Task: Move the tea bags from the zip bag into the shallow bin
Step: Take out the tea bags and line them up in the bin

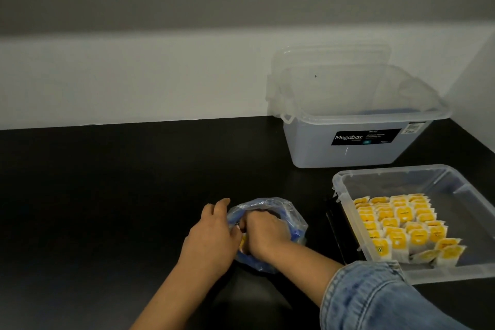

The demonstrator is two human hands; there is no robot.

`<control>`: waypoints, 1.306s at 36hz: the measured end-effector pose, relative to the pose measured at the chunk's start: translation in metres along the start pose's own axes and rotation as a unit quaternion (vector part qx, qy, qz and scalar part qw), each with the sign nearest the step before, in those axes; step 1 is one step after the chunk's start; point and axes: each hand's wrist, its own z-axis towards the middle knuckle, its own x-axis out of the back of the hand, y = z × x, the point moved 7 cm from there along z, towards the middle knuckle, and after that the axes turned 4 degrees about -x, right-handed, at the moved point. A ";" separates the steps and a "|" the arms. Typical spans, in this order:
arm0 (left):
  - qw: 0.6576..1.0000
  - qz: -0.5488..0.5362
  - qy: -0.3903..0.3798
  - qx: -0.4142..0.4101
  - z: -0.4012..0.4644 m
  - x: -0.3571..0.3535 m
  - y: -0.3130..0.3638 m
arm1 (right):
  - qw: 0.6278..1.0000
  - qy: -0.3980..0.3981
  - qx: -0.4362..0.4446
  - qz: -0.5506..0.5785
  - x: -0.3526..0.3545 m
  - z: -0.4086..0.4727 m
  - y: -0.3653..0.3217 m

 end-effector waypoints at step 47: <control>0.934 -0.341 -0.057 -0.088 0.010 0.046 0.050 | 0.927 0.118 0.339 0.108 0.109 -0.103 0.012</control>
